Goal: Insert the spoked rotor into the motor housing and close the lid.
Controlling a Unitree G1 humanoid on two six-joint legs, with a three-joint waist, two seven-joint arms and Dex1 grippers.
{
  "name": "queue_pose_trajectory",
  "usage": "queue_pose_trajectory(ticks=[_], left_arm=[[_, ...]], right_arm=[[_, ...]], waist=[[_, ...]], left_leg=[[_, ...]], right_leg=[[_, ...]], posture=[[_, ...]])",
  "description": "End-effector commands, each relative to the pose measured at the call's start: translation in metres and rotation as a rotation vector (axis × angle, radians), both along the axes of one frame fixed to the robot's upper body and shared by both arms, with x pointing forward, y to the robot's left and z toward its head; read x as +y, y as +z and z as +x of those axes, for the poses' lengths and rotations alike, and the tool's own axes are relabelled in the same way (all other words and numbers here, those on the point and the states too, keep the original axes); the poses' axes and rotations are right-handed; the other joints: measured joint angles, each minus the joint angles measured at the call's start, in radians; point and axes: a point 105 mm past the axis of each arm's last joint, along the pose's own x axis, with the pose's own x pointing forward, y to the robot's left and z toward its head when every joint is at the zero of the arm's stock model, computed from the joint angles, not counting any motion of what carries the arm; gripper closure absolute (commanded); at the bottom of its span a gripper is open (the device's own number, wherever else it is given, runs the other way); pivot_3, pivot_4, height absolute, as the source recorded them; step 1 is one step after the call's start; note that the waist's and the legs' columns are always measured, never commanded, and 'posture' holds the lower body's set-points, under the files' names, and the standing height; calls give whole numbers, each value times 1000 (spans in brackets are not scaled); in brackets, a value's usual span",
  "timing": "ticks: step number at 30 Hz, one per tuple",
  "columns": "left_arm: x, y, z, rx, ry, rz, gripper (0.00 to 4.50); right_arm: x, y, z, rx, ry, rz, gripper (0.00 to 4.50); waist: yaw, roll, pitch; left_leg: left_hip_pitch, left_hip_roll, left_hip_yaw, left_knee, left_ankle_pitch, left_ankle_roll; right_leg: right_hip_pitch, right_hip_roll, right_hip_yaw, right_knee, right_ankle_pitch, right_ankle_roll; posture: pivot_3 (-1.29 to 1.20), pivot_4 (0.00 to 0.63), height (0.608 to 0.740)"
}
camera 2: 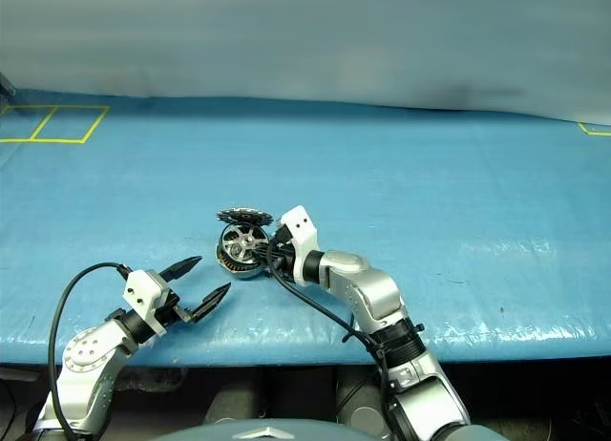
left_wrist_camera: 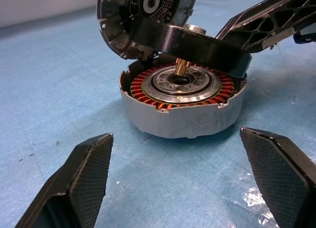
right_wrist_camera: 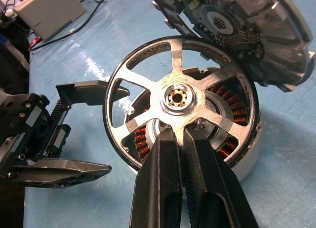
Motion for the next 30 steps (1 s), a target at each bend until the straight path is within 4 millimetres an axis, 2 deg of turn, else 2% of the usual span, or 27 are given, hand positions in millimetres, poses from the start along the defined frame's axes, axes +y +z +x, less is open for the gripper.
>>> queue_pose_trajectory(ticks=[1, 4, 7, 10, 16, 22, 27, 30], left_arm=[[2, 7, 2, -35, 0, 13, 0], [2, 7, 2, -35, 2, 13, 0], [2, 7, 1, -34, 6, 11, 0], [2, 6, 1, -33, 8, 10, 0], [3, 6, 0, -31, 11, 9, 0], [2, 6, 1, -30, 7, 9, 0], [1, 6, 1, -31, 2, 7, 0], [1, 6, 1, -31, 1, 5, 0]], right_arm=[[1, 5, -1, -40, 8, 0, 4487], [1, 5, -2, -46, 18, -7, 4487], [2, 6, -4, -71, 40, -16, 3684], [3, 12, -4, -103, 44, -2, 2685], [4, 29, -10, -148, 85, 61, 2685], [5, 36, -13, -172, 94, 83, 2685], [3, 35, -13, -174, 93, 80, 2685], [-7, 27, -5, -171, 36, 24, 2685]], waist=[[0, 0, 0], [0, 0, 0], [0, 0, 0], [0, 0, 0], [0, 0, 0], [1, 0, 0], [0, 0, 0], [1, 0, 0]], left_leg=[[0, 0, 0, 0, 0, 0], [0, 0, 0, 0, 0, 0], [0, 0, 0, 0, 0, 0], [0, 0, 0, 0, 0, 0], [0, 0, 0, -1, 0, 0], [0, 0, 0, -1, 0, 0], [0, 0, 0, -1, 0, 0], [0, 0, 0, -1, 0, 0]], right_leg=[[0, 0, 0, 0, 0, 0], [0, 0, 0, 0, 0, 0], [0, 0, 0, 0, 0, 0], [0, 0, 0, 0, 0, 0], [0, 0, 0, 0, 0, 0], [0, 0, 0, 0, 0, 0], [-1, 0, 0, 0, 0, 0], [-1, 0, 0, -1, 0, 0]], posture=[[0, 150, 740], [0, 150, 740], [0, 150, 740], [0, 150, 740], [0, 150, 740], [0, 150, 740], [0, 150, 740], [0, 150, 740]])
